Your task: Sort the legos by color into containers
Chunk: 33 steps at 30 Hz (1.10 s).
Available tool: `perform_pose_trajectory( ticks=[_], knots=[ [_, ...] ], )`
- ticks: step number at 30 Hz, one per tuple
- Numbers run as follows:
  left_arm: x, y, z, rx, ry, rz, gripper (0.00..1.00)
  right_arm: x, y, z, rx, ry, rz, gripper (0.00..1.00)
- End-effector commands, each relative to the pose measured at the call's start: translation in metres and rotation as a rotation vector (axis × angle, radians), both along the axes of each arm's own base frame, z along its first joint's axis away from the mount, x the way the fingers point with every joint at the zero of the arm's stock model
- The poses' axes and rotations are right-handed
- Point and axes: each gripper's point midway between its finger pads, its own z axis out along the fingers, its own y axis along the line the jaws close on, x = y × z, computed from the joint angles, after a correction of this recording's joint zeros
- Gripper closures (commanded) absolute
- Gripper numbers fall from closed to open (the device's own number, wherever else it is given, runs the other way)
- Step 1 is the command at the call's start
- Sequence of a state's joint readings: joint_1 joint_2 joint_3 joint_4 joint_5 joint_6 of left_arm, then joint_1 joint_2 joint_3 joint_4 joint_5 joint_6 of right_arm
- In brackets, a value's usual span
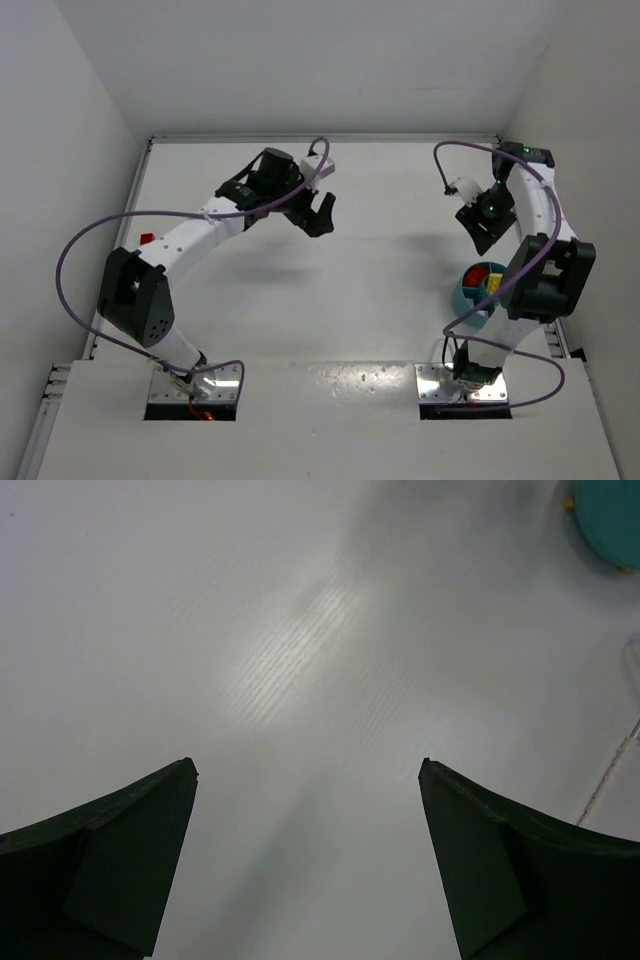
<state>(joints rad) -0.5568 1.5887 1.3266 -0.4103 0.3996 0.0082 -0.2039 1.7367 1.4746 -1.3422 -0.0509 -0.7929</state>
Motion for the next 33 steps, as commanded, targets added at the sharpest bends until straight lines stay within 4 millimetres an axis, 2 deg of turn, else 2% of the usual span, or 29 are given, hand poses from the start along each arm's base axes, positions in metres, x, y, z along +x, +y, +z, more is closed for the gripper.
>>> perform_pose_trajectory(
  ticks=[1, 3, 4, 6, 7, 8, 9, 10, 11, 12, 13, 15, 16, 17, 18, 19, 20, 21, 22, 23, 24, 26, 27, 28, 29, 32, 33],
  knots=[
    [0.020, 0.021, 0.030, -0.085, -0.027, 0.100, 0.00, 0.014, -0.009, 0.043, -0.051, -0.139, -0.011, 0.49],
    [0.029, 0.037, 0.039, -0.116, -0.020, 0.203, 0.00, 0.023, -0.010, 0.054, -0.060, -0.182, -0.024, 0.49],
    [0.041, 0.060, 0.038, -0.102, -0.024, 0.304, 0.00, 0.028, -0.011, 0.062, -0.068, -0.221, -0.024, 0.49],
    [0.049, 0.086, 0.041, -0.120, -0.026, 0.391, 0.00, 0.042, -0.004, 0.083, -0.027, -0.308, -0.041, 0.49],
    [0.057, 0.113, 0.047, -0.122, -0.048, 0.462, 0.00, 0.042, 0.001, 0.088, -0.001, -0.319, -0.056, 0.49],
    [0.063, 0.133, 0.042, -0.086, -0.046, 0.537, 0.00, 0.050, 0.010, 0.099, 0.047, -0.363, -0.071, 0.49],
    [0.061, 0.154, 0.038, -0.026, -0.037, 0.593, 0.00, 0.049, 0.015, 0.101, 0.072, -0.361, -0.080, 0.49],
    [0.064, 0.174, 0.037, 0.032, -0.056, 0.645, 0.00, 0.050, 0.023, 0.101, 0.096, -0.362, -0.076, 0.49],
    [0.071, 0.211, 0.036, 0.112, -0.085, 0.762, 0.00, 0.051, 0.033, 0.102, 0.139, -0.365, -0.071, 0.49],
    [0.070, 0.225, 0.033, 0.153, -0.090, 0.763, 0.00, 0.050, 0.038, 0.100, 0.167, -0.356, -0.085, 0.49],
    [0.068, 0.254, 0.028, 0.246, -0.104, 0.752, 0.00, 0.051, 0.048, 0.095, 0.221, -0.341, -0.082, 0.49],
    [0.064, 0.283, 0.013, 0.338, -0.074, 0.769, 0.00, 0.049, 0.058, 0.092, 0.278, -0.329, -0.087, 0.49],
    [0.065, 0.310, 0.010, 0.386, -0.066, 0.807, 0.00, 0.048, 0.061, 0.090, 0.296, -0.322, -0.087, 0.47],
    [0.068, 0.332, -0.003, 0.432, -0.032, 0.865, 0.00, 0.045, 0.064, 0.086, 0.314, -0.304, -0.099, 0.41],
    [0.069, 0.347, -0.007, 0.440, -0.006, 0.897, 0.00, 0.046, 0.066, 0.084, 0.327, -0.304, -0.108, 0.32],
    [0.069, 0.363, -0.014, 0.450, 0.028, 0.929, 0.03, 0.045, 0.072, 0.080, 0.344, -0.292, -0.108, 0.32],
    [0.068, 0.387, -0.016, 0.435, 0.059, 0.975, 0.05, 0.047, 0.074, 0.081, 0.353, -0.307, -0.104, 0.32],
    [0.066, 0.408, -0.036, 0.442, 0.129, 1.008, 0.07, 0.046, 0.074, 0.078, 0.355, -0.308, -0.115, 0.32],
    [0.071, 0.409, -0.041, 0.444, 0.140, 1.006, 0.07, 0.044, 0.076, 0.075, 0.365, -0.297, -0.117, 0.32],
    [0.071, 0.427, -0.045, 0.445, 0.161, 1.053, 0.09, 0.044, 0.076, 0.075, 0.364, -0.309, -0.114, 0.31],
    [0.074, 0.436, -0.058, 0.465, 0.208, 1.064, 0.09, 0.039, 0.080, 0.072, 0.368, -0.291, -0.117, 0.31],
    [0.075, 0.453, -0.069, 0.459, 0.266, 1.129, 0.14, 0.043, 0.079, 0.070, 0.366, -0.305, -0.114, 0.29],
    [0.081, 0.459, -0.066, 0.449, 0.271, 1.149, 0.16, 0.040, 0.080, 0.067, 0.368, -0.292, -0.125, 0.26],
    [0.083, 0.458, -0.080, 0.442, 0.316, 1.159, 0.17, 0.041, 0.082, 0.067, 0.377, -0.292, -0.124, 0.24],
    [0.080, 0.463, -0.086, 0.447, 0.334, 1.179, 0.19, 0.041, 0.082, 0.067, 0.378, -0.292, -0.124, 0.24],
    [0.082, 0.464, -0.091, 0.438, 0.350, 1.206, 0.22, 0.044, 0.081, 0.068, 0.379, -0.284, -0.134, 0.24],
    [0.081, 0.466, -0.101, 0.452, 0.374, 1.205, 0.22, 0.043, 0.081, 0.070, 0.379, -0.282, -0.134, 0.24]
  ],
)
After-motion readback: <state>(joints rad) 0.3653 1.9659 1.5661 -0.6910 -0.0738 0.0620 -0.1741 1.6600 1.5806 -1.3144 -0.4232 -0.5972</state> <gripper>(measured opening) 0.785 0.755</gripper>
